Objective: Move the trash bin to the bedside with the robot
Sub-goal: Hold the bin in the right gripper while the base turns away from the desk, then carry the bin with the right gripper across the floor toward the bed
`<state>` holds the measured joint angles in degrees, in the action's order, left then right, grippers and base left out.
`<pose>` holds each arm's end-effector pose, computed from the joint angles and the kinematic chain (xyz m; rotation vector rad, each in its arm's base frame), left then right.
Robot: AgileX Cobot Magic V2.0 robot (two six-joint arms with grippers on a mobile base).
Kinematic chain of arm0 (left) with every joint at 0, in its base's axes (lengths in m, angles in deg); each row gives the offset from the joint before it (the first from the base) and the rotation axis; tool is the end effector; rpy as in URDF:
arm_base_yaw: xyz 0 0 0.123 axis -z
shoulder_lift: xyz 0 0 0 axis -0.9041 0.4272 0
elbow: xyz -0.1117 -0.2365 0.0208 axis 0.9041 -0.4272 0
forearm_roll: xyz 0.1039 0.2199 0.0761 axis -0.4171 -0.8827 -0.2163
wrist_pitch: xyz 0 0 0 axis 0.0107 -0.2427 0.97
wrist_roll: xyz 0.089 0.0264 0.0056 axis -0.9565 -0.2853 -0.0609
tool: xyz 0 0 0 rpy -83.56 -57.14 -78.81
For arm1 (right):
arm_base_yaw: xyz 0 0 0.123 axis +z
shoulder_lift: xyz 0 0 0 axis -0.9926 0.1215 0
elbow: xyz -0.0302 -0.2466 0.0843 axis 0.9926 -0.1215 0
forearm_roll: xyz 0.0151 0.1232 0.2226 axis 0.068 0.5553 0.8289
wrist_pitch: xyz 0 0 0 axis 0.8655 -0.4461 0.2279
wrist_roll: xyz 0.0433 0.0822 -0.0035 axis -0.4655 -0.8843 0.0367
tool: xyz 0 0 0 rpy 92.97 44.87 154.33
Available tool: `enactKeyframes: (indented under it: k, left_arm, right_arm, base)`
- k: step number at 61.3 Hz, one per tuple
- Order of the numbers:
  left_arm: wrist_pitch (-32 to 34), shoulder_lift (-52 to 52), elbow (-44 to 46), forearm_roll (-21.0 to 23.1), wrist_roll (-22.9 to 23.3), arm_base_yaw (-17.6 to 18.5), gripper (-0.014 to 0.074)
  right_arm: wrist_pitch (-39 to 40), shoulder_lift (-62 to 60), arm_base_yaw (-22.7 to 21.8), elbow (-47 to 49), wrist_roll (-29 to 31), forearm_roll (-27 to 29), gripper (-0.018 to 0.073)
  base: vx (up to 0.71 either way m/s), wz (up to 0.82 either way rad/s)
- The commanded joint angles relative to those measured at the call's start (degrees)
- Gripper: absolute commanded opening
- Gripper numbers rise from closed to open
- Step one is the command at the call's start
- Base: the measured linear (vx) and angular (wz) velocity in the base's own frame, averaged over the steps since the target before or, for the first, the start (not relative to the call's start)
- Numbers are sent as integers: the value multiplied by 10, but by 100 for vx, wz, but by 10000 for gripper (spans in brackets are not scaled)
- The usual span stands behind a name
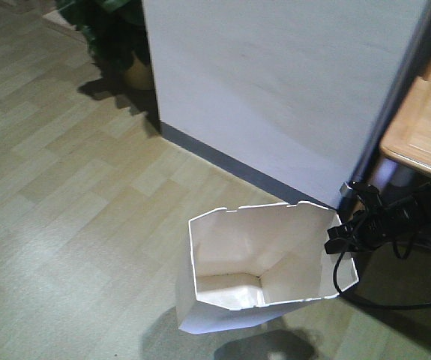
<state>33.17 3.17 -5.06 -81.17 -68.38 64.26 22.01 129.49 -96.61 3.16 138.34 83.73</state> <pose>0.0829 -0.0004 0.1809 -0.0729 1.7608 -0.0645 0.3284 -0.0279 -0.0491 -0.3149 2.8550 0.8050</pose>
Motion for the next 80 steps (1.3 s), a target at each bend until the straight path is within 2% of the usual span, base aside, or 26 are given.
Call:
enactKeyframes:
  k: [1, 58, 80]
  left_arm:
    - [40, -8, -11, 3, 3, 0, -6]
    - [40, -8, -11, 3, 3, 0, -6]
    - [40, -8, -11, 3, 3, 0, -6]
  right_arm:
    - [-116, -47, -2, 8, -2, 46, -4]
    - [-116, -47, -2, 8, 0, 46, -4]
    - [-116, -47, -2, 8, 0, 46, -4]
  base:
    - [8, 42]
    - [11, 62]
    - [12, 43]
